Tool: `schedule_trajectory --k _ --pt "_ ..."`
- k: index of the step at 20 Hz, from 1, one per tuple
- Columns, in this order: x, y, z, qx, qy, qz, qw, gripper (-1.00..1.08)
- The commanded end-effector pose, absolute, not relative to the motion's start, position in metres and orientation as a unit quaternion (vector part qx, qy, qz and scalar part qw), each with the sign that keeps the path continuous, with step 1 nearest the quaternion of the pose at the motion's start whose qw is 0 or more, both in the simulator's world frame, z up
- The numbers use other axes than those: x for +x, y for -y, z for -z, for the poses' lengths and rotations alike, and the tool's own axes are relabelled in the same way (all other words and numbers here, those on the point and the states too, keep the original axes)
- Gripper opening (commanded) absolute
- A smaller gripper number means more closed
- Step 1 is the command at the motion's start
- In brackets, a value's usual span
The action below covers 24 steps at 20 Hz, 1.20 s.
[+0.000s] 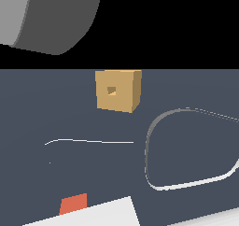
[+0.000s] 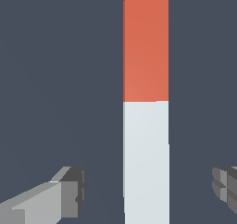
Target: Insert the peg into the horizontal hole in a box.
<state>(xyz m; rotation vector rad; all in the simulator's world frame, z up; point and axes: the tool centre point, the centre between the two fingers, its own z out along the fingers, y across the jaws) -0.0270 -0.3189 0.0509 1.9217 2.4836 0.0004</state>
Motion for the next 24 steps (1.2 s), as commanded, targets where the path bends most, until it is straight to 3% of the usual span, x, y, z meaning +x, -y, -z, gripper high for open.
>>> schedule_trajectory --k 1,10,11,24 --pt "-0.028 0.318 -0.038 0.612 -0.791 0.0 0.0 1.0" --pt "-0.026 0.319 -0.016 0.611 -0.791 0.0 0.0 1.0" --pt "-0.026 0.319 -0.016 0.611 -0.791 0.0 0.0 -1.0" --pt "-0.027 0.318 -0.016 0.612 -0.791 0.0 0.0 -1.0"
